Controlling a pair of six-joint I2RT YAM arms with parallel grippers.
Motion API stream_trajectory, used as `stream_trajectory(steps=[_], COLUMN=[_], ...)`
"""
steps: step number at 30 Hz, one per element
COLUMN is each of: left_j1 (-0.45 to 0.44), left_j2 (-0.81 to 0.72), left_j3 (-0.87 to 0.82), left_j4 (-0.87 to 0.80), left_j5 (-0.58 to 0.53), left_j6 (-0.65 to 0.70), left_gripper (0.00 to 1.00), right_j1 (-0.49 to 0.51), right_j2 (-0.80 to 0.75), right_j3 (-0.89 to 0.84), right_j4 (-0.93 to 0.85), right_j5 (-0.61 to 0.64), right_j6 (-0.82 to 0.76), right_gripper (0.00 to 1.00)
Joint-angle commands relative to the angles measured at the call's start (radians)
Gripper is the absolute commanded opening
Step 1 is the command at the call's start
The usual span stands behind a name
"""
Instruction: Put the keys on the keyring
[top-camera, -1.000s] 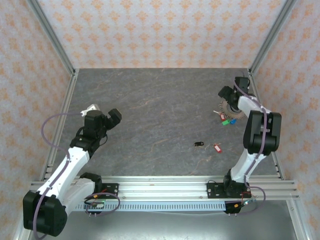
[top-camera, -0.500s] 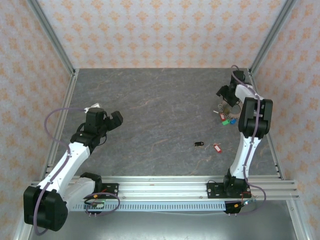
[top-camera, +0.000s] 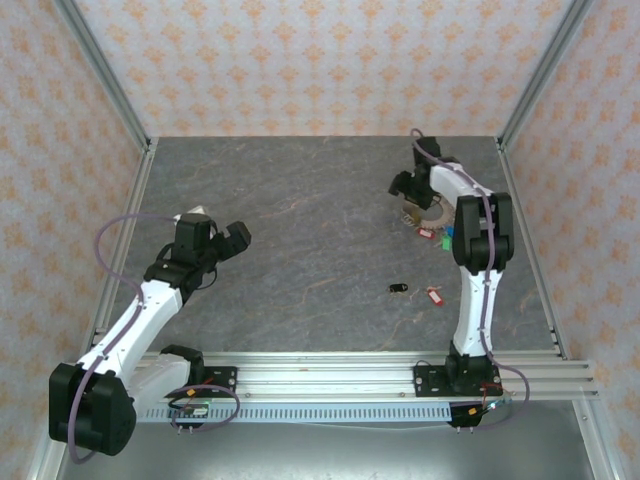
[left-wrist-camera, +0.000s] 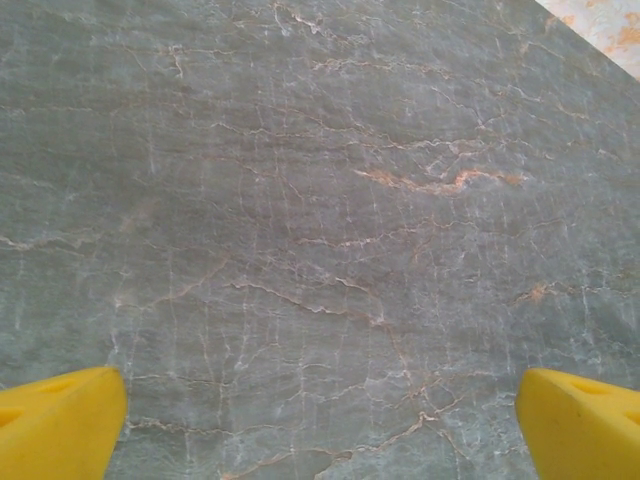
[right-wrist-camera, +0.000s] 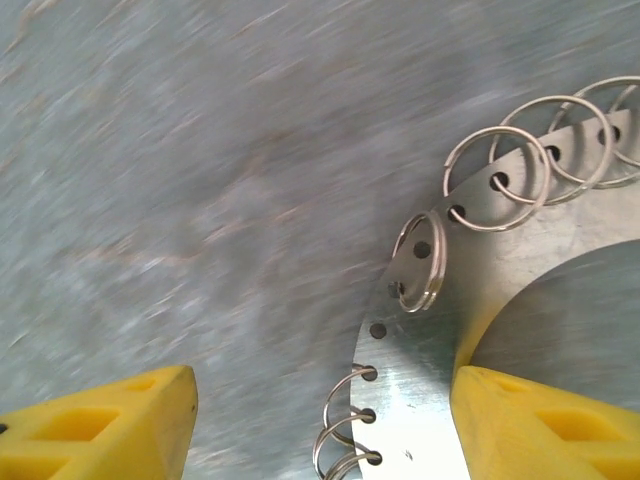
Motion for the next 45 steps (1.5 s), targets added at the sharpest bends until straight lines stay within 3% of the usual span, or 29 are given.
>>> stream_trajectory(steps=[1,5,17,21,28,36,41,45], left_j1=[-0.017,-0.020,-0.024,-0.026,-0.055,-0.186,-0.222,-0.225], left_j2=[-0.039,-0.094,-0.232,-0.238,-0.162,-0.002,0.035,0.078], left_j3=[-0.027,-0.054,-0.157,-0.189,-0.186,-0.125,-0.136,-0.117], left_j4=[0.027,-0.004,-0.028,0.019,0.130,0.167,0.211,0.214], left_j5=[0.022,0.019,0.074,0.089,0.124,0.059,0.015,0.021], left_j6=[-0.044,-0.047,-0.078,-0.101,-0.130,-0.133,-0.145,-0.144], left_gripper=[1.00,1.00,1.00,1.00,1.00,1.00,1.00,1.00], right_j1=[0.073,0.166,0.465,0.531,0.450,0.276,0.269,0.270], right_j2=[0.047,0.036,-0.107,-0.183,-0.340,-0.236,-0.175,-0.198], right_j3=[0.017,-0.031,-0.386,-0.411,-0.429,-0.426,-0.399,-0.472], right_j4=[-0.071,-0.023,0.423,0.441,0.346,0.347,0.330,0.378], right_j5=[-0.023,-0.013,-0.067,-0.056,0.086,-0.066,-0.160,-0.197], right_j6=[0.030,0.107,0.421,0.416,0.253,0.184,0.159,0.167], right_gripper=[0.68,0.68,0.62,0.63,0.68,0.66,0.64,0.64])
